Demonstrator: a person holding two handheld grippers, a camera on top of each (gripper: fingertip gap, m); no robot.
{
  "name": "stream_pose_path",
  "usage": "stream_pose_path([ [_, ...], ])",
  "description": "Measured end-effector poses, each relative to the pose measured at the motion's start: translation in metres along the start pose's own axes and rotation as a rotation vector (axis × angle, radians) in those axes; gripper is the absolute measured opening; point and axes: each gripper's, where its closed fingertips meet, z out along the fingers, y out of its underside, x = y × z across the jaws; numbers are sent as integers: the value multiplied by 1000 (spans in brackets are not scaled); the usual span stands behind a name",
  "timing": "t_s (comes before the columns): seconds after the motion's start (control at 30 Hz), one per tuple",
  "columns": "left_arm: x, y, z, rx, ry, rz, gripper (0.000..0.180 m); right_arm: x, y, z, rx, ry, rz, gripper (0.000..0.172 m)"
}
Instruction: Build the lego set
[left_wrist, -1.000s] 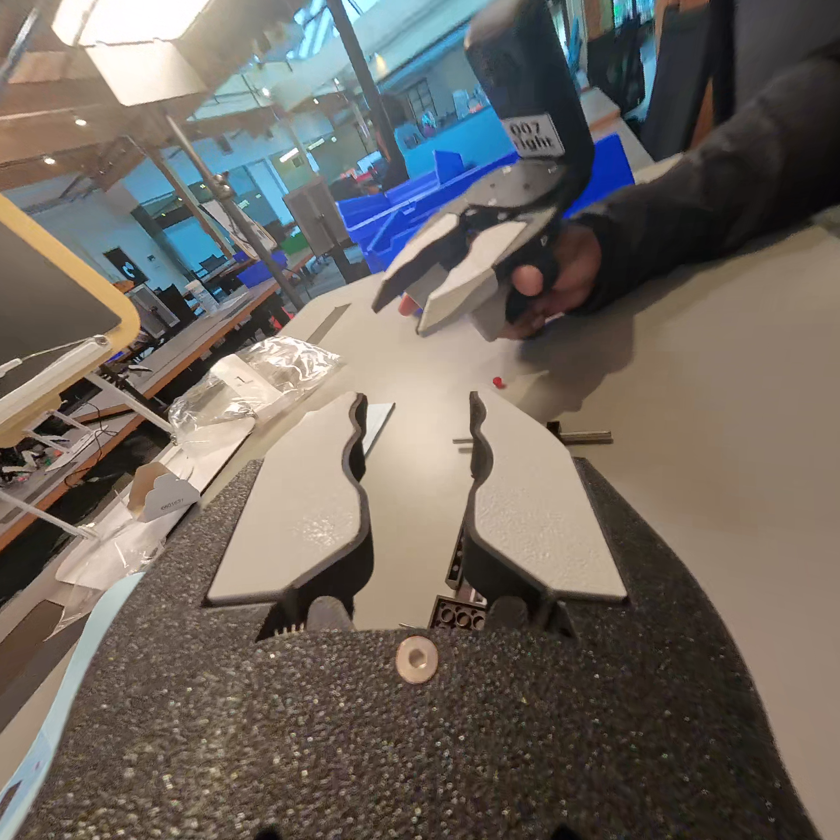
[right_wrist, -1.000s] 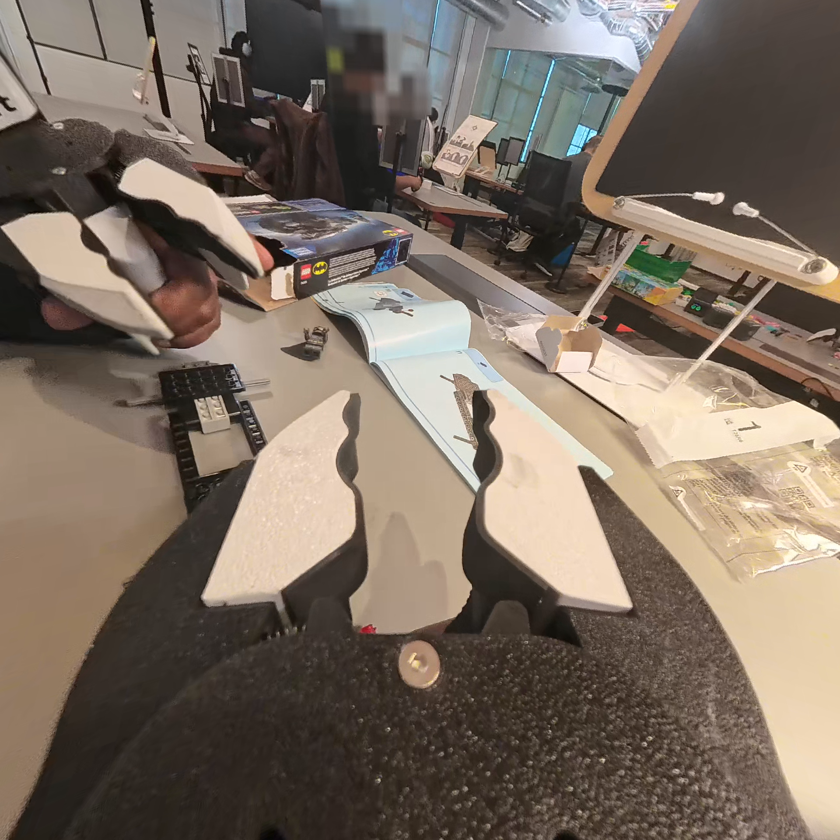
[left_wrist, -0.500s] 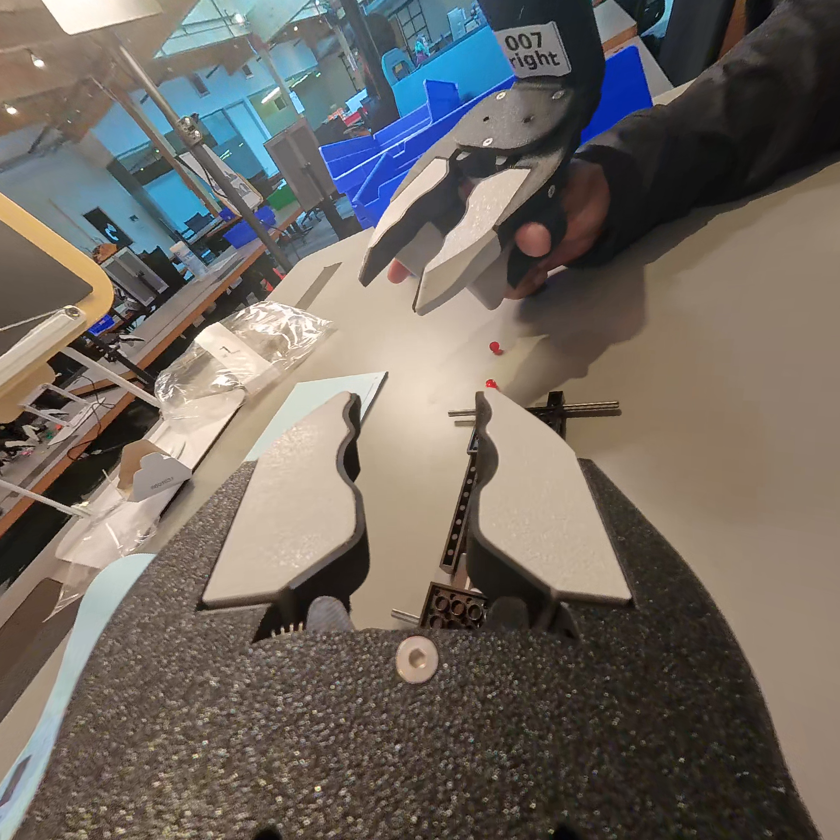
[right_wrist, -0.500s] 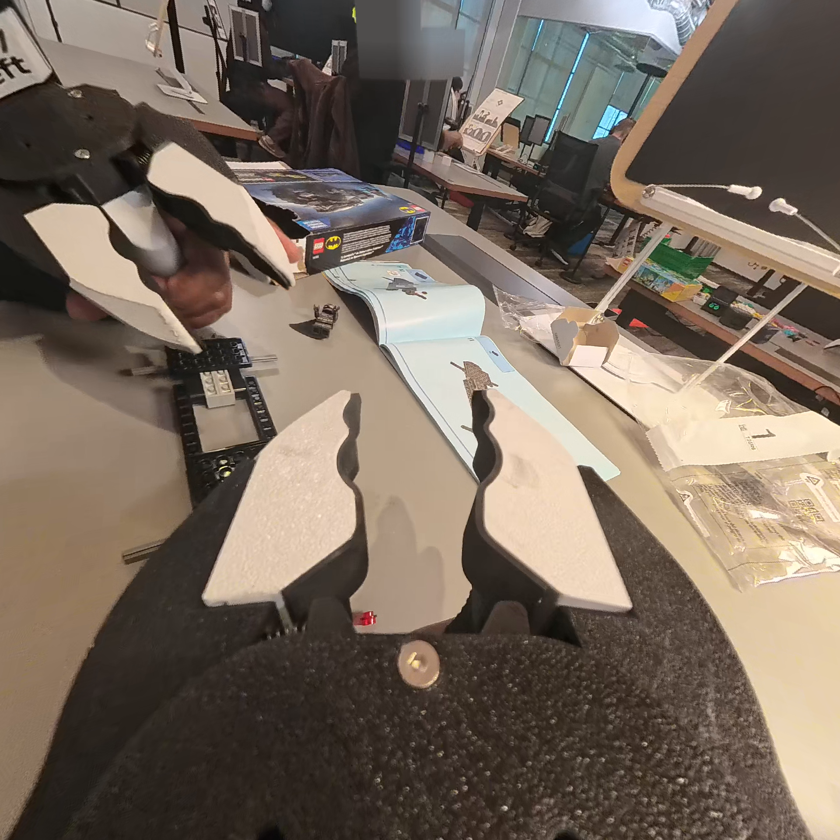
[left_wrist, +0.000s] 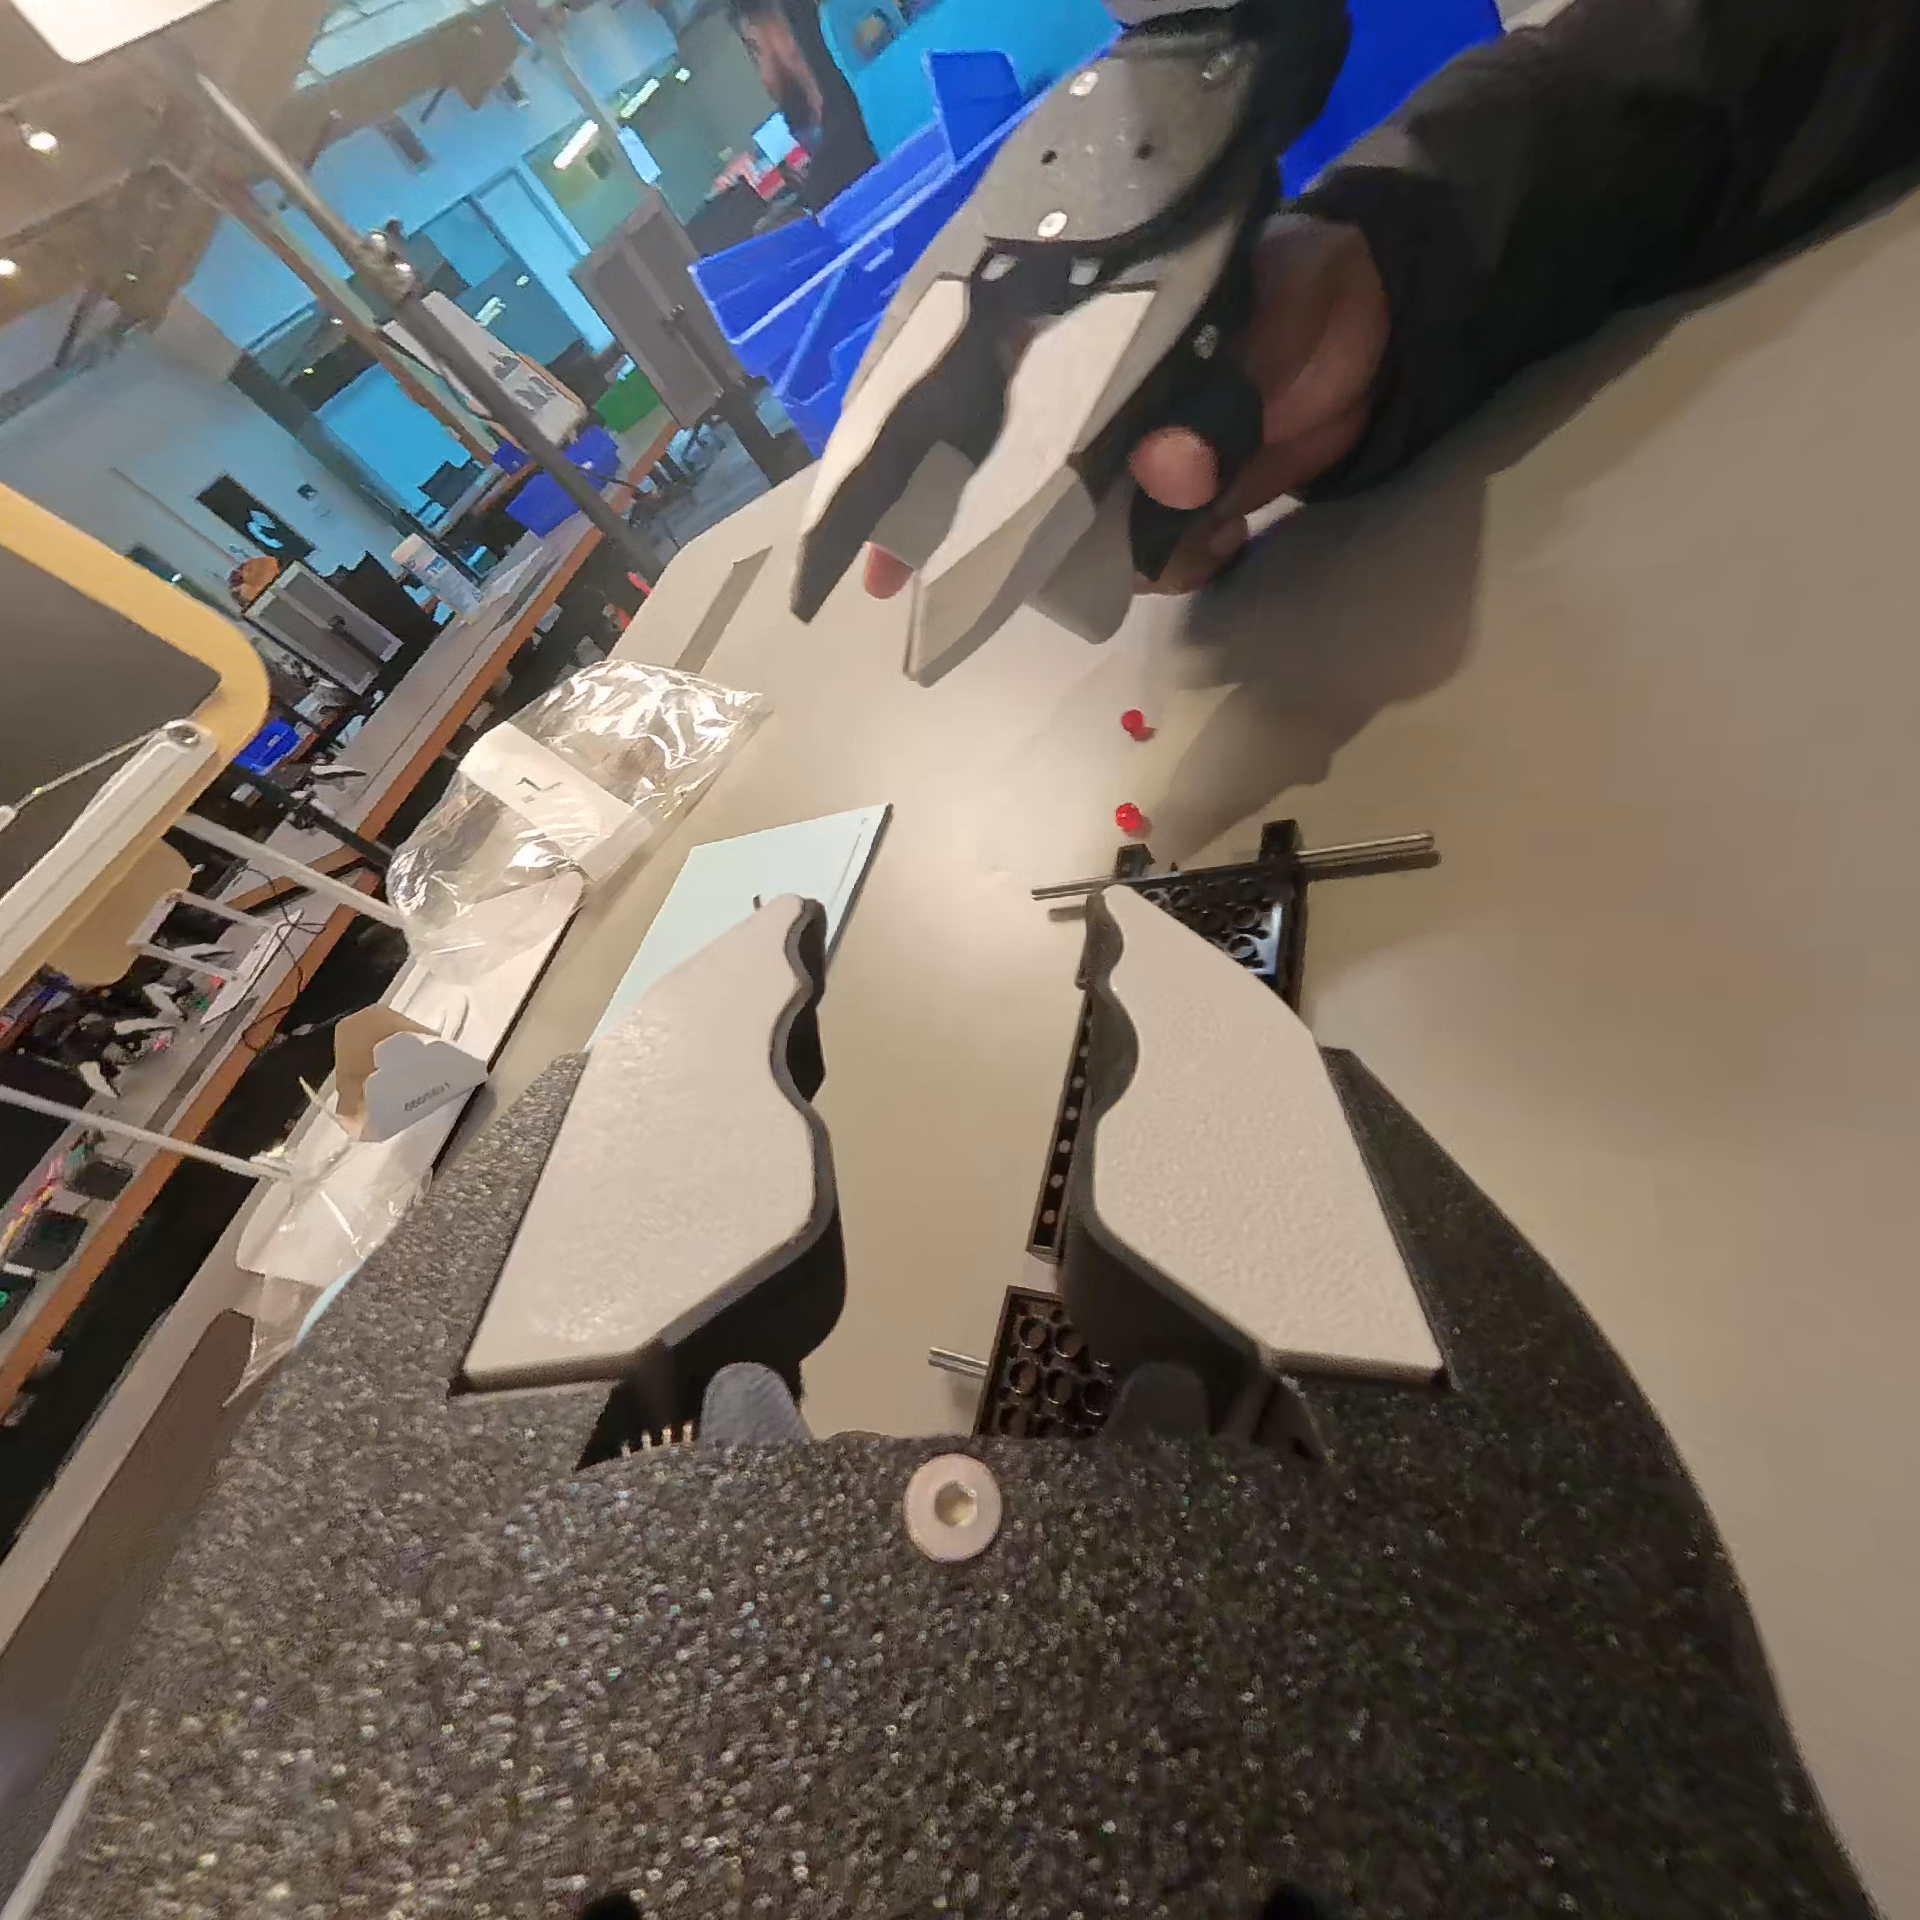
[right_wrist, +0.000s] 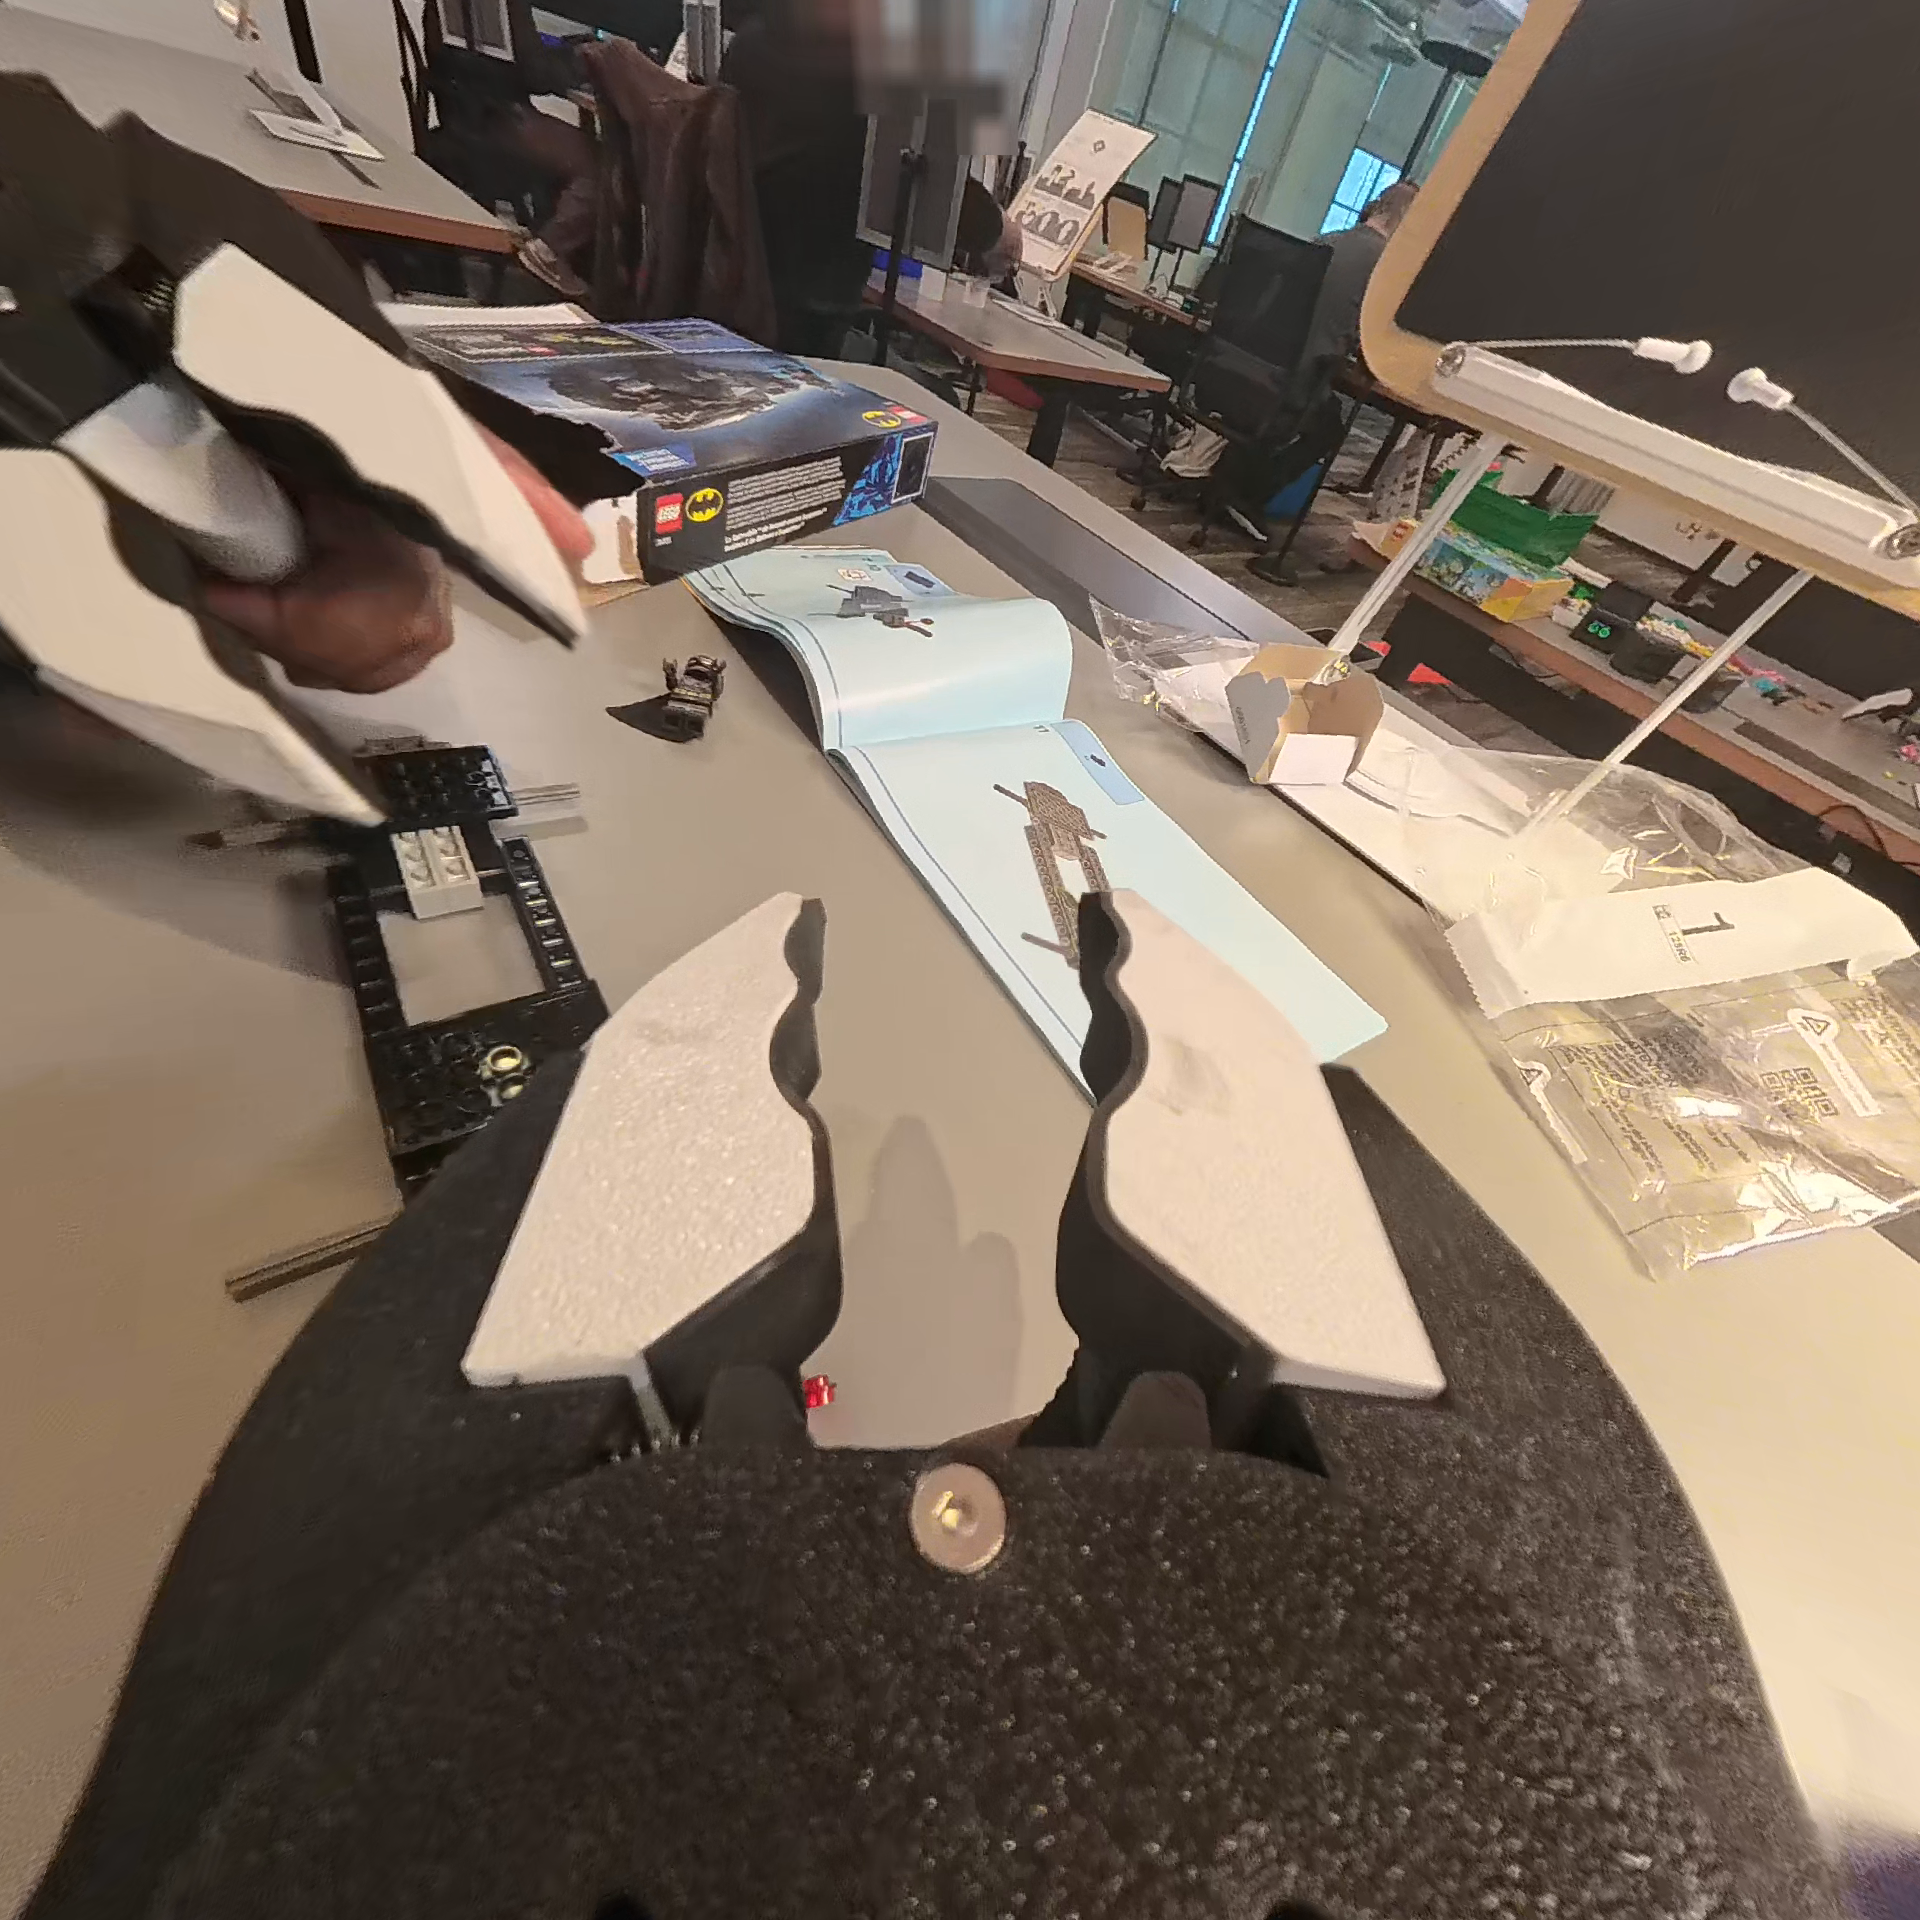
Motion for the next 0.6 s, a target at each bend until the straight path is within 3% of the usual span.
stream_pose_path([
  [0.17,15,-7,3,-76,33,138,47,4,1,0,-18,15,-2,48],
  [0.33,41,14,12,-292,138,205,46,5,3,-5,-29,28,-29,48],
  [0.6,61,35,6,-503,358,55,34,6,1,-9,-27,28,-50,47],
])
